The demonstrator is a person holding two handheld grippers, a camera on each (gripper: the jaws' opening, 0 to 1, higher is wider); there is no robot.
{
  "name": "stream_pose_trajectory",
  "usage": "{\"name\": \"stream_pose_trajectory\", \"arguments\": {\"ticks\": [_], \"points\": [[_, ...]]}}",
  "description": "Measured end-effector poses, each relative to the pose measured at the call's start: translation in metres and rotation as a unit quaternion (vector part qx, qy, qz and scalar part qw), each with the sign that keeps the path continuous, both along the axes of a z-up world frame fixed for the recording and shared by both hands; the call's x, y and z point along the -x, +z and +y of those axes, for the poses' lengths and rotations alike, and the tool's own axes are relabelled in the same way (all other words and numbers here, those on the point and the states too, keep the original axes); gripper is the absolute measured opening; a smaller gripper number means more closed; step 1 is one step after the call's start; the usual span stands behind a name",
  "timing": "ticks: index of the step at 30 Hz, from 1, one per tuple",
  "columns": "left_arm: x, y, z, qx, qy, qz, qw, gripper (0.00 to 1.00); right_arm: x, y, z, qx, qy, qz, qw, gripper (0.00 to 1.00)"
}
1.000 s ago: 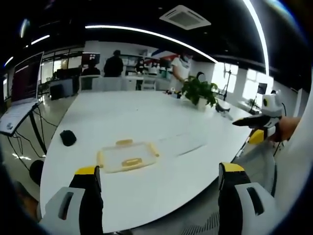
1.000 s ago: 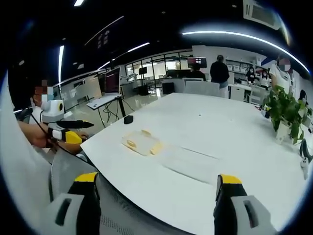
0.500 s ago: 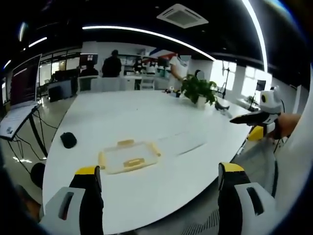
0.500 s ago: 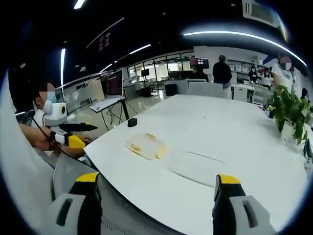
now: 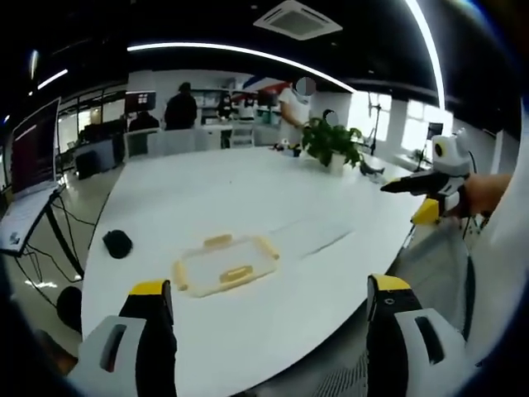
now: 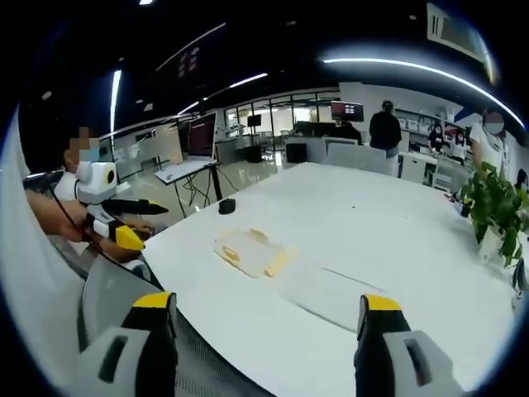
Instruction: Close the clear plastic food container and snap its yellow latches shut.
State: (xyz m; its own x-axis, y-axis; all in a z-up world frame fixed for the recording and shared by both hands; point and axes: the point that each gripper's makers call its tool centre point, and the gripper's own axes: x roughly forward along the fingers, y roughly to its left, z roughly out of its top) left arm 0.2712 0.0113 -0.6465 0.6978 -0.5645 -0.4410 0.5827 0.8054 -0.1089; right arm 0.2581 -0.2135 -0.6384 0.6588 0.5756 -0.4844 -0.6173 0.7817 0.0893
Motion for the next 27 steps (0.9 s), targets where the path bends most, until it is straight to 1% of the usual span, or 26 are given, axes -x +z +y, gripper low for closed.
{"name": "stream_pose_trajectory", "arguments": {"ticks": [2, 6, 8, 11, 20, 22, 27], "points": [[-0.003, 0.001, 0.001, 0.0, -0.002, -0.001, 1.0, 0.95, -0.001, 0.001, 0.003, -0.001, 0.004, 0.0, 1.0, 0.89], [-0.007, 0.0, 0.002, -0.001, -0.006, -0.001, 1.0, 0.93, -0.003, -0.002, 0.009, 0.01, 0.016, 0.0, 0.9998, 0.88], [-0.009, -0.002, 0.001, -0.008, -0.015, -0.001, 0.9999, 0.91, -0.004, -0.002, 0.011, 0.011, 0.022, 0.0, 0.9997, 0.88], [-0.011, -0.001, -0.002, -0.004, -0.03, 0.001, 0.9996, 0.9, -0.008, -0.003, 0.014, 0.017, 0.03, 0.001, 0.9994, 0.87], [-0.023, -0.004, 0.001, -0.025, -0.062, 0.005, 0.9977, 0.89, -0.023, -0.003, 0.018, 0.029, 0.046, -0.002, 0.9985, 0.84], [-0.026, -0.003, 0.001, -0.023, -0.067, 0.006, 0.9974, 0.9, -0.025, -0.003, 0.019, 0.033, 0.05, -0.003, 0.9982, 0.84], [-0.034, 0.0, 0.003, -0.037, -0.085, 0.0, 0.9957, 0.9, -0.031, -0.003, 0.024, 0.049, 0.068, -0.009, 0.9965, 0.83]]}}
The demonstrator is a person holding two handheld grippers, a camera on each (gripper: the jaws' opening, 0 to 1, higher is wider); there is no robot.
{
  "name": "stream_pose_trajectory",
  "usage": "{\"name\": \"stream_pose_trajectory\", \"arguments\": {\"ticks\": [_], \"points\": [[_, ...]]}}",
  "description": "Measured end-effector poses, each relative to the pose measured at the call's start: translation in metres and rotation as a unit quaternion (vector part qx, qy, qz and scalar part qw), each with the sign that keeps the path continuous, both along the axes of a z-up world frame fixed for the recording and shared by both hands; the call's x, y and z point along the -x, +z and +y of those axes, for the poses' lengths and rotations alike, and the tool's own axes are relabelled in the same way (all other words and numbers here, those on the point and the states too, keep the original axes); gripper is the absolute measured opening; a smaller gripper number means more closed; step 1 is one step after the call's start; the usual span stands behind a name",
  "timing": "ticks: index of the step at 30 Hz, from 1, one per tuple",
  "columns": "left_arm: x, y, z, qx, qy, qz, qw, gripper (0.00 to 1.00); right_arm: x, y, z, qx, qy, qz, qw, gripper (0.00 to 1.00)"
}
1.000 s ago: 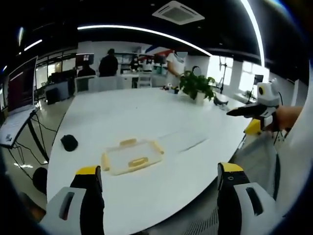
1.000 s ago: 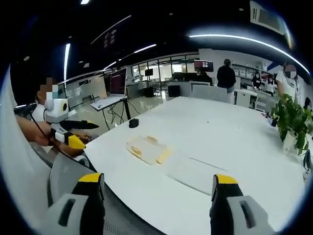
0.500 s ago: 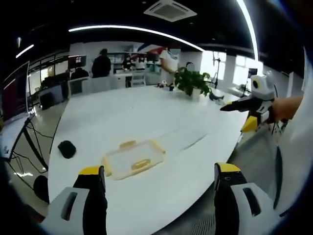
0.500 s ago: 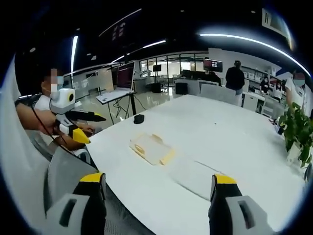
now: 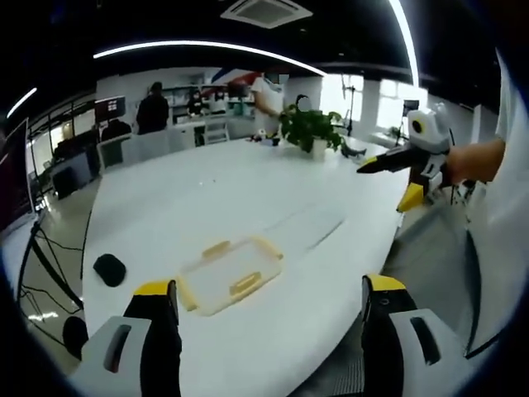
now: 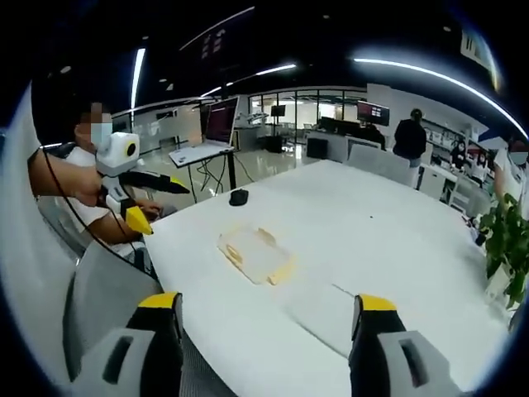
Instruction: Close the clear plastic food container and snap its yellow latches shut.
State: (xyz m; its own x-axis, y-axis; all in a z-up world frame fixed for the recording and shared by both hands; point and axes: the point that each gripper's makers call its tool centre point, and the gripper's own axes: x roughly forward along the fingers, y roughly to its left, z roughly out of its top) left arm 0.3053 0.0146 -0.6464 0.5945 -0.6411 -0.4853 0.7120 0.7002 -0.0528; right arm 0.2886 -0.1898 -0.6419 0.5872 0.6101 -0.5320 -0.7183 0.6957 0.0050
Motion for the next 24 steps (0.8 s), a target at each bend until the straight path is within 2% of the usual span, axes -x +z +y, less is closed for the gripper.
{"name": "stream_pose_trajectory", "arguments": {"ticks": [10, 12, 15, 24], "points": [[-0.015, -0.002, 0.01, -0.013, -0.015, -0.004, 0.9998, 0.89, -0.017, 0.002, 0.009, 0.008, 0.02, -0.01, 0.9997, 0.82], [-0.016, -0.003, 0.009, -0.012, -0.027, -0.002, 0.9996, 0.88, -0.02, 0.003, 0.014, -0.018, 0.016, 0.005, 0.9997, 0.82], [-0.016, -0.004, 0.006, -0.027, -0.059, -0.013, 0.9978, 0.87, -0.026, 0.0, 0.013, 0.005, 0.021, -0.012, 0.9997, 0.8], [-0.034, -0.014, 0.015, -0.044, -0.074, -0.011, 0.9963, 0.84, -0.036, -0.007, 0.02, 0.029, 0.049, -0.021, 0.9981, 0.79]]}}
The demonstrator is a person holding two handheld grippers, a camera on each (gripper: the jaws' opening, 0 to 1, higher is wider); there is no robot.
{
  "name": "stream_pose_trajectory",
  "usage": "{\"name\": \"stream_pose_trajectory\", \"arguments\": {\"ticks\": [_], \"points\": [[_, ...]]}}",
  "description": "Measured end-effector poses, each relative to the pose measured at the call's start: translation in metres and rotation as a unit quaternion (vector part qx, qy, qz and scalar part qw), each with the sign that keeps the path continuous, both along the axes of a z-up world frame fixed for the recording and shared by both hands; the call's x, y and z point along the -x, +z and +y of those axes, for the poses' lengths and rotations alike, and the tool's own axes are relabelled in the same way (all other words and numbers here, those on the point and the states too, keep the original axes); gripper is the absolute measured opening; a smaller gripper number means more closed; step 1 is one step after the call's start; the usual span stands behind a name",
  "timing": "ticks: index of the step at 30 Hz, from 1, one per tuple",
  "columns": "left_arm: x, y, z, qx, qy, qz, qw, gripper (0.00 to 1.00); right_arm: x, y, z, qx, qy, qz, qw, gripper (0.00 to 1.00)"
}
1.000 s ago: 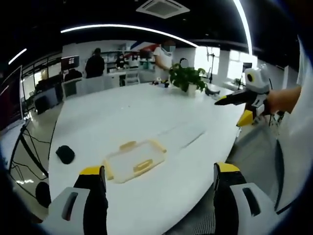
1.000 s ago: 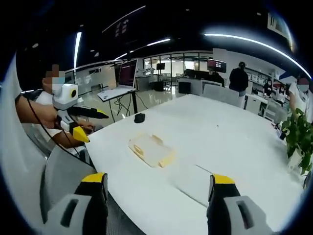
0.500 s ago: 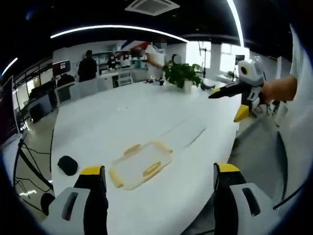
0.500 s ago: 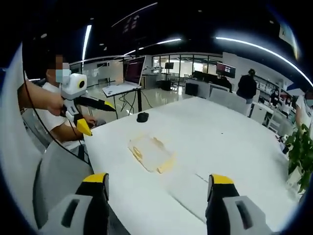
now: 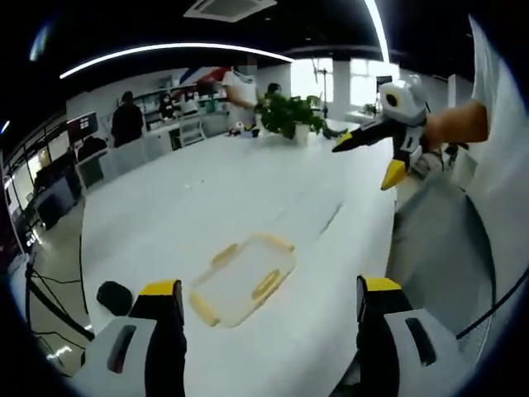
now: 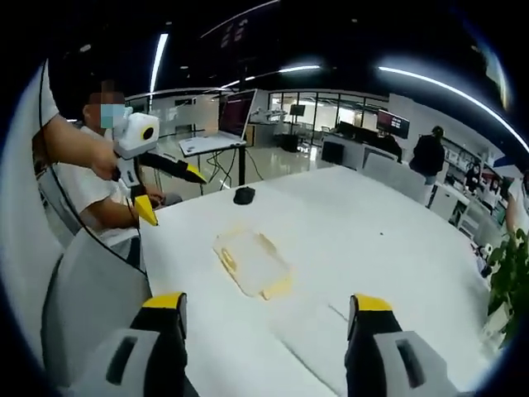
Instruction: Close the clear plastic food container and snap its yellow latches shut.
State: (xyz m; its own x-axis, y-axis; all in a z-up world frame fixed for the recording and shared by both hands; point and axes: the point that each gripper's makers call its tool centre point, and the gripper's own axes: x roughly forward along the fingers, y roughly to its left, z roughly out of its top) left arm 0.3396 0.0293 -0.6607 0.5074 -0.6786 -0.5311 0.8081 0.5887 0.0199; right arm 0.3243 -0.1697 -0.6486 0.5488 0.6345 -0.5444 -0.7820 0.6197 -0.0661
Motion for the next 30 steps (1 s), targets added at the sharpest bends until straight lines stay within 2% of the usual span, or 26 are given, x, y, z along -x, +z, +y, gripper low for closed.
{"name": "stream_pose_trajectory", "arguments": {"ticks": [3, 10, 12, 25, 27, 30], "points": [[-0.006, -0.004, 0.005, -0.007, -0.004, 0.0, 1.0, 0.83, -0.003, -0.002, 0.002, 0.0, 0.003, 0.001, 1.0, 0.79], [-0.016, -0.017, 0.014, -0.042, -0.044, -0.007, 0.9981, 0.81, -0.012, -0.011, 0.006, 0.016, 0.017, 0.001, 0.9997, 0.78], [-0.018, -0.019, 0.016, -0.054, -0.056, -0.013, 0.9969, 0.79, -0.013, -0.013, 0.009, 0.032, 0.032, -0.011, 0.9989, 0.78], [-0.037, -0.033, 0.019, -0.074, -0.093, -0.005, 0.9928, 0.77, -0.026, -0.023, 0.025, 0.063, 0.083, -0.022, 0.9942, 0.74], [-0.041, -0.037, 0.02, -0.082, -0.098, -0.006, 0.9917, 0.76, -0.03, -0.025, 0.026, 0.079, 0.097, -0.031, 0.9917, 0.74], [-0.044, -0.037, 0.021, -0.089, -0.107, -0.011, 0.9902, 0.72, -0.034, -0.026, 0.029, 0.081, 0.105, -0.031, 0.9906, 0.73]]}}
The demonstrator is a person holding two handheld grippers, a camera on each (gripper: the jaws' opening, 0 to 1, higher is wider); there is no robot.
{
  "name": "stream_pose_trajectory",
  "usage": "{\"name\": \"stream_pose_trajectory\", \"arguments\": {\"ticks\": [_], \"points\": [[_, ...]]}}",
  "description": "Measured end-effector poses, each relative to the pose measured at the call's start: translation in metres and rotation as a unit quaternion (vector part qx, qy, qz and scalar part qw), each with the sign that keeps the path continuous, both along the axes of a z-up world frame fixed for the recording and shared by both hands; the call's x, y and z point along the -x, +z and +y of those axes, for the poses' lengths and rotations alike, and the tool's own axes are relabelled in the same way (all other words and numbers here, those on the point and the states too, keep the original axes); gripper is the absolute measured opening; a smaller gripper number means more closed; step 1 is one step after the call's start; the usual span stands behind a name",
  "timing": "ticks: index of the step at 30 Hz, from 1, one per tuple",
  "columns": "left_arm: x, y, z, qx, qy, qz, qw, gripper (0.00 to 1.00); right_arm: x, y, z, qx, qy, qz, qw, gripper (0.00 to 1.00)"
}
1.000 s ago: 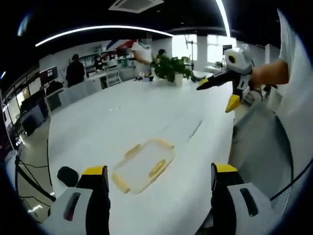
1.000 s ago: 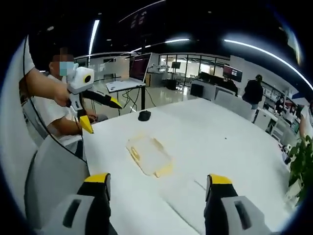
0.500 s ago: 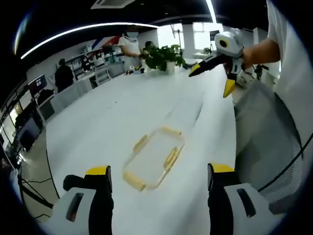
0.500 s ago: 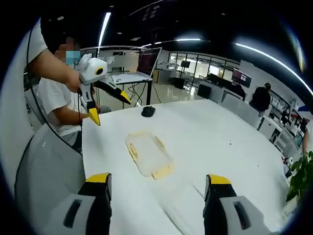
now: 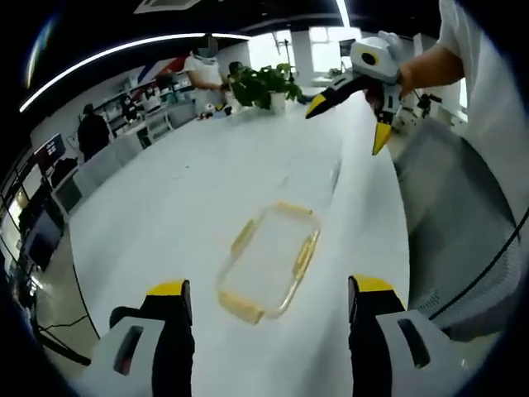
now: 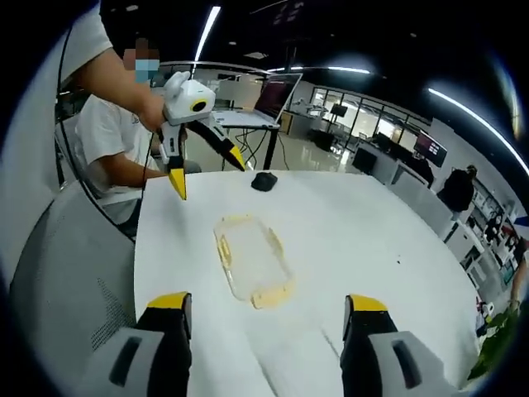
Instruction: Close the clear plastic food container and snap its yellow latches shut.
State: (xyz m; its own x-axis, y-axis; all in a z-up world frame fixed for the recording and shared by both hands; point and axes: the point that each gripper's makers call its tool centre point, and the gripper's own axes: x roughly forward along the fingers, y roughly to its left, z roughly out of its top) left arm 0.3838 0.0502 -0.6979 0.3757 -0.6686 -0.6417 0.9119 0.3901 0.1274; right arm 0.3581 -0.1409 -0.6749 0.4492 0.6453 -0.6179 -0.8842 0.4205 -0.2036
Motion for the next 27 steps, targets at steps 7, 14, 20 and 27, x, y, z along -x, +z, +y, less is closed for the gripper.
{"name": "stream_pose_trajectory", "arguments": {"ticks": [7, 14, 20, 27], "points": [[-0.004, -0.013, 0.001, -0.029, -0.036, -0.002, 0.9989, 0.7, -0.012, -0.013, 0.003, 0.013, 0.014, 0.006, 0.9998, 0.7], [-0.012, -0.026, 0.001, -0.06, -0.075, -0.005, 0.9954, 0.68, -0.02, -0.026, 0.006, 0.022, 0.022, 0.015, 0.9994, 0.67], [-0.019, -0.028, -0.001, -0.07, -0.087, -0.005, 0.9937, 0.66, -0.023, -0.036, 0.012, 0.028, 0.035, 0.018, 0.9988, 0.66], [-0.026, -0.04, 0.004, -0.094, -0.115, -0.01, 0.9889, 0.61, -0.03, -0.057, 0.01, 0.046, 0.04, 0.034, 0.9976, 0.63]]}}
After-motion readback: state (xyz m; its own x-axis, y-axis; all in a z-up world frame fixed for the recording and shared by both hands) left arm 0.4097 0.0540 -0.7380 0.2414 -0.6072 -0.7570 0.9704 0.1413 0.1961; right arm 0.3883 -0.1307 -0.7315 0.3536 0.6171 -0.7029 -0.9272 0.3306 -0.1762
